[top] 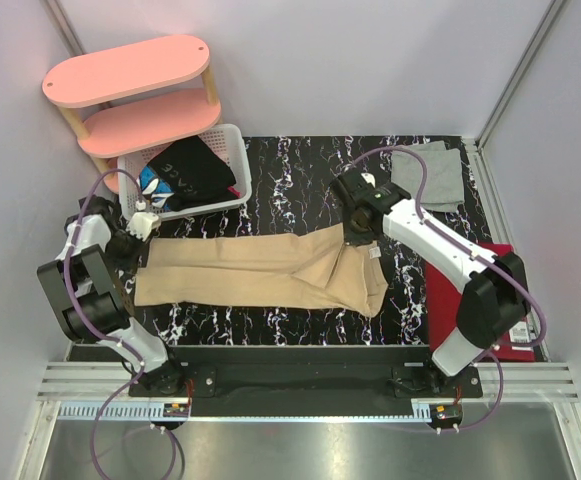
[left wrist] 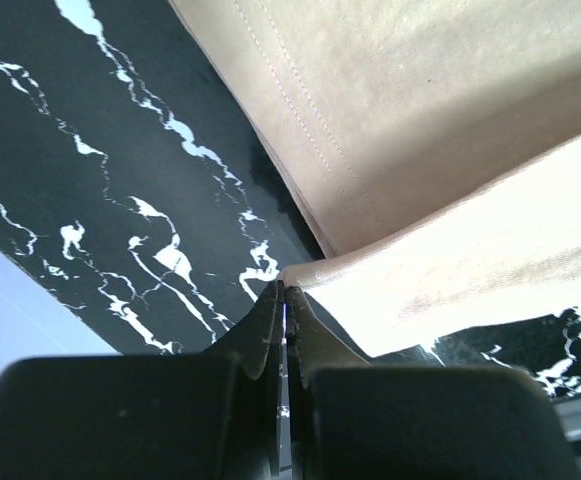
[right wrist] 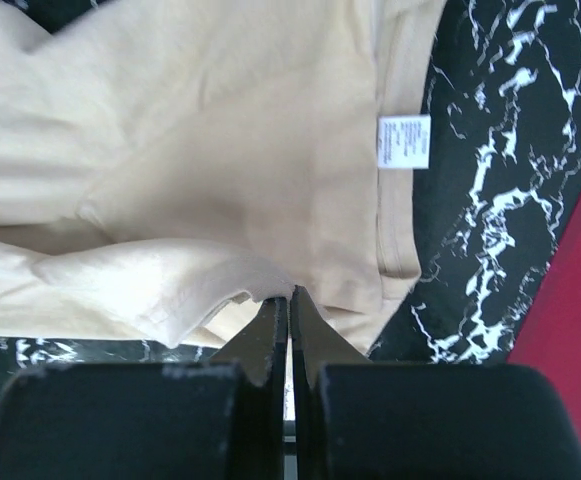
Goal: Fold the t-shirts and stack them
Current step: Fold the tshirt
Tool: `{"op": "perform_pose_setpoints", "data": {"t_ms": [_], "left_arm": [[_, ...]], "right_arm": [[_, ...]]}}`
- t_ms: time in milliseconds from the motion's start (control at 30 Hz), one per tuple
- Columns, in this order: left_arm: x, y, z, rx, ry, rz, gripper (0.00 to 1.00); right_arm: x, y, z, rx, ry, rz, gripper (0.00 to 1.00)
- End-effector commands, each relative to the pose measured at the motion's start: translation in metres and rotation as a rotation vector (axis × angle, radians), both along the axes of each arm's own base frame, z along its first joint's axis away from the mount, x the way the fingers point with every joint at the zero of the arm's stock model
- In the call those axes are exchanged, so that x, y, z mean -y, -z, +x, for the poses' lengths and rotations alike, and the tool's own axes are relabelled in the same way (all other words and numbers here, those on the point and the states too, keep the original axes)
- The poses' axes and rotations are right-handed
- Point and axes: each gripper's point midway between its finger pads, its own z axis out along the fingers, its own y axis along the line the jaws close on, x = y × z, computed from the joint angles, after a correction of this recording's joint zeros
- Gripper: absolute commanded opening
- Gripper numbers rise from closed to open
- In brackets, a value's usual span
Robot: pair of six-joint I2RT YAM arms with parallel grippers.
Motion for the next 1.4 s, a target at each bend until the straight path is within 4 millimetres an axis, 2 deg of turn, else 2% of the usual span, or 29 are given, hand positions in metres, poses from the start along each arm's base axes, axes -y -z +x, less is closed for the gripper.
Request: {"op": "perform_pose_setpoints", "data": {"t_ms": [0,33,67,133,200,267,300,333,367,533,633,667,700,733,767,800,833,900,967,1067,1133,1167,1200,1233,1267,1300,1333,1367], "left_arm": [[-0.011,0.000,0.011,0.037,-0.007,0.063,0.00],[-0.013,0.001,0.012,0.036,-0.009,0.071,0.00],[-0.013,0.002,0.012,0.037,-0.008,0.075,0.00],[-0.018,0.007,0.012,0.031,-0.025,0.098,0.21],[-0.024,0.009,0.012,0.044,-0.033,0.144,0.35],[-0.034,0.009,0.014,0.080,-0.042,0.201,0.44],[-0.037,0.009,0.008,0.080,-0.037,0.233,0.49],[-0.039,0.007,0.008,0.090,-0.039,0.251,0.67],[-0.041,0.005,0.007,0.100,-0.044,0.259,0.68],[-0.046,-0.024,0.006,0.149,-0.062,0.287,0.68],[-0.038,-0.059,0.013,0.213,-0.070,0.267,0.71],[-0.034,-0.067,0.012,0.215,-0.095,0.252,0.72],[-0.028,-0.073,0.012,0.204,-0.098,0.233,0.72],[-0.014,-0.083,0.006,0.162,-0.074,0.195,0.72],[-0.001,-0.086,0.005,0.160,-0.052,0.152,0.70],[0.008,-0.088,0.002,0.154,-0.029,0.137,0.70],[0.023,-0.085,-0.002,0.143,0.015,0.126,0.69],[0.041,-0.088,-0.006,0.167,0.075,0.124,0.70],[0.062,-0.079,-0.007,0.161,0.128,0.098,0.70],[0.079,-0.064,-0.005,0.119,0.152,0.045,0.69],[0.085,-0.051,-0.009,0.076,0.172,0.033,0.67],[0.087,-0.047,-0.011,0.062,0.185,0.035,0.66],[0.086,-0.041,-0.014,0.053,0.198,0.047,0.66],[0.084,-0.030,-0.017,0.047,0.209,0.065,0.66],[0.077,-0.025,-0.019,0.039,0.209,0.105,0.66],[0.072,-0.020,-0.014,0.056,0.209,0.130,0.66],[0.068,-0.008,-0.021,0.025,0.212,0.151,0.66],[0.066,-0.002,-0.022,0.015,0.212,0.164,0.66]], "right_arm": [[-0.019,-0.023,0.028,0.090,0.010,0.072,0.00],[-0.019,-0.024,0.032,0.098,0.007,0.062,0.00],[-0.021,-0.016,0.035,0.084,0.007,0.047,0.00],[-0.020,-0.010,0.041,0.081,0.018,0.022,0.00],[-0.016,0.005,0.047,0.068,0.039,-0.026,0.00],[-0.013,0.020,0.053,0.056,0.054,-0.072,0.00],[-0.012,0.025,0.055,0.054,0.056,-0.087,0.00],[-0.013,0.027,0.059,0.057,0.061,-0.095,0.00],[-0.012,0.036,0.062,0.046,0.062,-0.120,0.00],[-0.003,0.049,0.086,0.065,0.085,-0.209,0.04],[0.002,0.052,0.100,0.074,0.099,-0.236,0.07],[0.002,0.052,0.104,0.078,0.107,-0.235,0.16],[0.004,0.049,0.112,0.088,0.114,-0.231,0.19],[0.009,0.055,0.116,0.070,0.125,-0.237,0.24],[0.011,0.055,0.121,0.070,0.132,-0.236,0.34],[0.010,0.049,0.129,0.089,0.141,-0.234,0.70],[0.014,0.052,0.131,0.080,0.148,-0.259,0.83],[0.016,0.046,0.137,0.092,0.150,-0.261,0.99],[0.020,0.043,0.138,0.098,0.157,-0.280,1.00],[0.021,0.032,0.132,0.102,0.172,-0.261,1.00],[0.019,0.016,0.118,0.102,0.171,-0.205,1.00],[0.020,0.022,0.103,0.068,0.171,-0.184,1.00],[0.015,0.002,0.096,0.099,0.168,-0.110,1.00],[-0.002,0.003,0.081,0.058,0.119,-0.010,1.00],[-0.004,0.020,0.059,0.001,0.097,0.018,1.00],[-0.021,0.009,0.046,0.005,0.057,0.111,1.00],[-0.026,0.012,0.036,-0.012,0.045,0.141,1.00],[-0.028,0.025,0.019,-0.058,0.041,0.150,1.00]]}}
